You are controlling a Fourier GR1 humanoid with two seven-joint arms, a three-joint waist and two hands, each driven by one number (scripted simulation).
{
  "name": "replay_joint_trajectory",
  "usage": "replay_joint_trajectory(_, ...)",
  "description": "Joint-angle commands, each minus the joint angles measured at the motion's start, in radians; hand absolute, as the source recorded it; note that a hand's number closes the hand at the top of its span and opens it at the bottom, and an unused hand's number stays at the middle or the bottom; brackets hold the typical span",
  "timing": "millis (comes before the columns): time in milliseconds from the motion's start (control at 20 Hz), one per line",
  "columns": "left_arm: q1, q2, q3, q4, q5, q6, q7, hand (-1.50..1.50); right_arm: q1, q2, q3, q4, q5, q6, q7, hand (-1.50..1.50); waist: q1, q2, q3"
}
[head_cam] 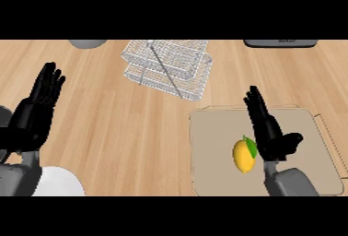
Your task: Pick the lemon from the tray and place it in the tiered basket
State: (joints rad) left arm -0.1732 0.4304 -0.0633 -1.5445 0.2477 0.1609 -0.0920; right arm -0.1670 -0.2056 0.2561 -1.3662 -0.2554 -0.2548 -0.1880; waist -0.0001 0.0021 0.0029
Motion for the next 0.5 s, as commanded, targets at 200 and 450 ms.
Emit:
replay_joint_trajectory(200,0.238,-0.059,-0.046,0.118,-0.07,0.097,0.063,0.0,0.07,-0.177,-0.236,-0.195,0.077,-0.225,-0.016,1.5,-0.059,-0.017,-0.008)
replay_joint_trajectory(450,0.276,-0.11,-0.061,0.137,-0.055,0.133,0.11,0.0,0.176,-0.029,-0.488,-0.159,-0.018,-0.57,0.082,-1.5,-0.109,-0.019,-0.004)
